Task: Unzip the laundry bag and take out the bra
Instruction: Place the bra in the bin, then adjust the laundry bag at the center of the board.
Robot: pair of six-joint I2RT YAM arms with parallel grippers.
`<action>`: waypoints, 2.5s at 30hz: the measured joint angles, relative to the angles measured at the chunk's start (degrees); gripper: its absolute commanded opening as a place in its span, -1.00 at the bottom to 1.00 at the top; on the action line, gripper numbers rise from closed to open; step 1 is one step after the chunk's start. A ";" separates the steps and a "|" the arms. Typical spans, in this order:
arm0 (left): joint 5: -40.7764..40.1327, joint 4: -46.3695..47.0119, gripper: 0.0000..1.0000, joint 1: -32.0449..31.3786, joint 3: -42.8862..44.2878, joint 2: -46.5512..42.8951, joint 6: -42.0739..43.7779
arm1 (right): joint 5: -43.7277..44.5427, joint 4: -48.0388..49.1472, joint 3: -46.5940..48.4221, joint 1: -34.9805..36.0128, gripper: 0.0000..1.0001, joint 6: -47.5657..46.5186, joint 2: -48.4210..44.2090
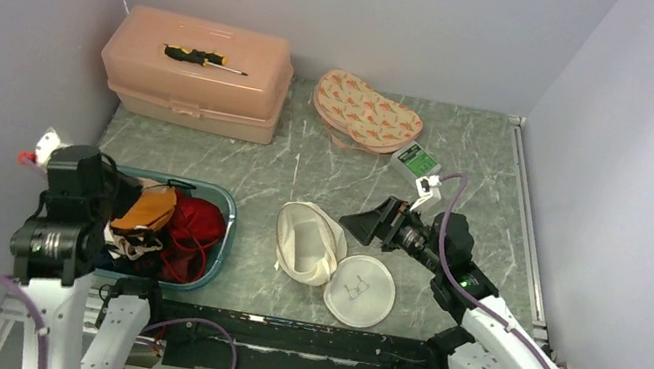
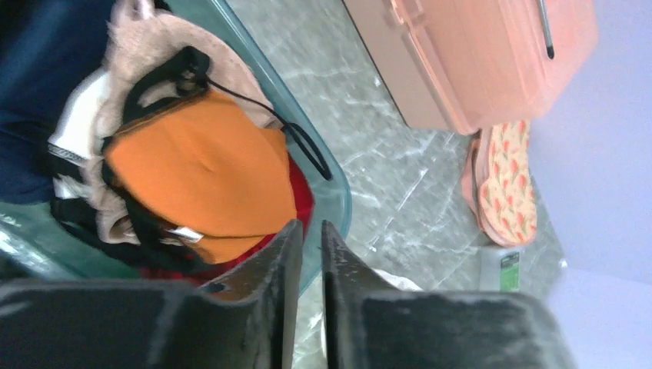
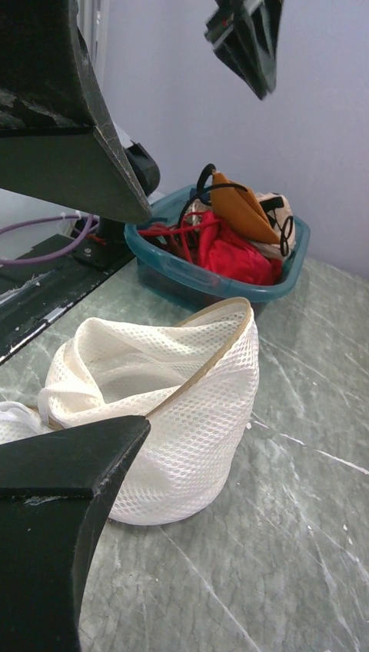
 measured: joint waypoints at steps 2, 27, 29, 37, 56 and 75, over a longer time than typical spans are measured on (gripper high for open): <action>3.85 3.85 -0.95 0.02 -3.08 1.44 0.94 | 0.00 0.00 0.00 0.00 0.98 0.00 -0.20; 20.46 20.06 -0.95 0.02 -37.62 -8.13 -6.54 | 2.23 -4.48 -1.62 0.00 0.99 -0.68 -4.07; 20.39 20.02 -0.77 0.02 -37.24 -8.22 -6.29 | 3.08 -5.84 -1.62 0.00 0.99 -1.14 -4.76; 20.87 20.50 0.76 -0.13 -15.34 -0.26 1.62 | 9.44 -15.89 0.96 0.00 0.99 -5.09 -8.13; 7.61 33.42 0.68 -48.76 -5.35 35.54 11.41 | 4.72 -7.78 -1.57 3.61 0.76 -11.26 7.54; 12.74 50.82 -0.11 -48.61 -25.24 39.32 6.43 | 7.52 2.25 -1.49 9.01 -0.62 -10.69 25.03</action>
